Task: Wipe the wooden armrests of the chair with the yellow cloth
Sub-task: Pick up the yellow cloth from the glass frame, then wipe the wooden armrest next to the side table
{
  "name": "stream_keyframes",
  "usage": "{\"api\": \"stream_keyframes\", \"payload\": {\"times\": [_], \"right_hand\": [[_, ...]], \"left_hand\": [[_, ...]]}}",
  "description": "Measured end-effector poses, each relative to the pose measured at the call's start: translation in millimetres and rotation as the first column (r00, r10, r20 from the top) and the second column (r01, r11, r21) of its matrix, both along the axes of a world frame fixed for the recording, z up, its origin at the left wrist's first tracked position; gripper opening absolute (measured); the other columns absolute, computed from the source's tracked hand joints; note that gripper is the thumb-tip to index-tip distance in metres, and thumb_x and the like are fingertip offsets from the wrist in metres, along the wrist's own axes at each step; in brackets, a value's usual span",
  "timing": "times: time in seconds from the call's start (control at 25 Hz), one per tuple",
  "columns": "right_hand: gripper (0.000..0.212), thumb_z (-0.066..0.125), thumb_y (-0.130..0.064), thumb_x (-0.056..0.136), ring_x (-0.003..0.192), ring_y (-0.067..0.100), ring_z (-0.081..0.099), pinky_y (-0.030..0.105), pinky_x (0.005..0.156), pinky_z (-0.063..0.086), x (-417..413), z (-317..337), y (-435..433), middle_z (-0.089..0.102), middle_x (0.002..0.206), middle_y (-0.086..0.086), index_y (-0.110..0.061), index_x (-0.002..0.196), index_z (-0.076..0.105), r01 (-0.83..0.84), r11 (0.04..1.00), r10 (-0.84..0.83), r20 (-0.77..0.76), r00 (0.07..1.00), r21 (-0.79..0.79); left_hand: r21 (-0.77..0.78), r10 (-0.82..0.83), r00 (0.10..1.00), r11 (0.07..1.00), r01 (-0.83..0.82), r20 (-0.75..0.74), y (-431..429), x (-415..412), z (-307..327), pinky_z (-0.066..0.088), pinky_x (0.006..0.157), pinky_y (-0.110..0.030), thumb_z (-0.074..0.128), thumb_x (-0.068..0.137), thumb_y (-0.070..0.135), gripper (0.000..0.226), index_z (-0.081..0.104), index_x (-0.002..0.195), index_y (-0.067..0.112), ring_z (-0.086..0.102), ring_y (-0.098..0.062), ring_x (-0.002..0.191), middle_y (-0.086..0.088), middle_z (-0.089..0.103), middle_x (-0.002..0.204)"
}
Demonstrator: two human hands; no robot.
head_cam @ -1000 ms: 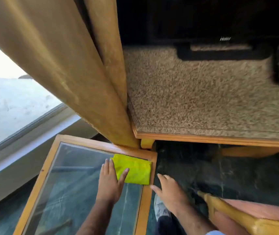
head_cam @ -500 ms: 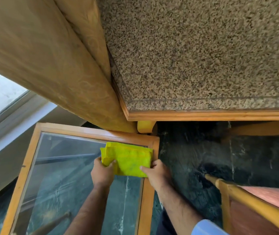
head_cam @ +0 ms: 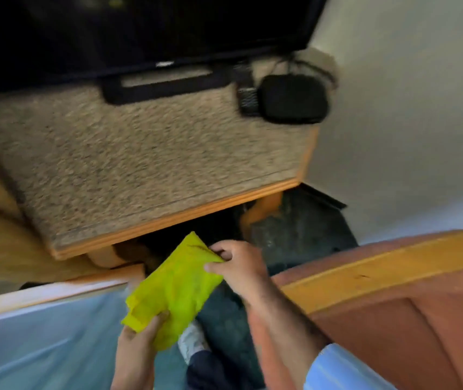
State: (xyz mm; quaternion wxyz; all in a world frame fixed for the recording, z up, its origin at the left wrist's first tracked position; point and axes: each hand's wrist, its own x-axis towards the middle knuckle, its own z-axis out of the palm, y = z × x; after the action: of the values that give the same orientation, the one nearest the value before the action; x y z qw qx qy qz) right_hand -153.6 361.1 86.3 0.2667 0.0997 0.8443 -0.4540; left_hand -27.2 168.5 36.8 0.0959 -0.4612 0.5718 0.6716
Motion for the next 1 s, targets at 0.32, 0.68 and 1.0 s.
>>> {"api": "stream_keyframes", "payload": {"times": [0.32,0.68,1.0], "right_hand": [[0.027,0.095,-0.021,0.072,0.07,-0.002,0.065,0.023,0.069,0.05,47,92,276,0.077,0.083,-0.005,-0.015,0.094,0.081,0.379,0.889,-0.294,-0.313,0.903,0.258],[0.06,0.09,-0.048,0.073,0.115,0.029,0.059,0.045,0.097,0.054,64,35,329,0.069,0.116,0.006,-0.016,0.119,0.068,0.207,0.744,0.136,-0.447,0.884,0.636],[0.071,0.031,-0.064,0.106,0.158,0.03,0.027,0.057,0.131,0.02,26,31,434,0.048,0.16,0.012,-0.011,0.148,0.05,0.385,0.444,0.244,-0.522,0.817,0.809]], "left_hand": [[-0.141,-0.63,0.777,0.768,0.624,0.009,221,-55,88,0.065,0.081,-0.055,0.1,0.061,0.03,0.046,0.076,0.1,0.023,0.079,-0.03,0.086,-0.003,0.083,0.092],[-0.724,-0.816,0.466,0.088,0.685,0.342,282,-61,59,0.045,0.11,-0.056,0.093,0.062,0.053,0.112,0.038,0.15,0.011,0.048,-0.041,0.136,-0.018,0.048,0.145],[-0.894,-0.837,-0.385,-0.443,0.06,0.389,331,-91,28,0.03,0.124,-0.049,0.045,0.103,0.046,0.07,0.028,0.157,0.005,0.026,-0.031,0.155,-0.009,0.022,0.168]]}}
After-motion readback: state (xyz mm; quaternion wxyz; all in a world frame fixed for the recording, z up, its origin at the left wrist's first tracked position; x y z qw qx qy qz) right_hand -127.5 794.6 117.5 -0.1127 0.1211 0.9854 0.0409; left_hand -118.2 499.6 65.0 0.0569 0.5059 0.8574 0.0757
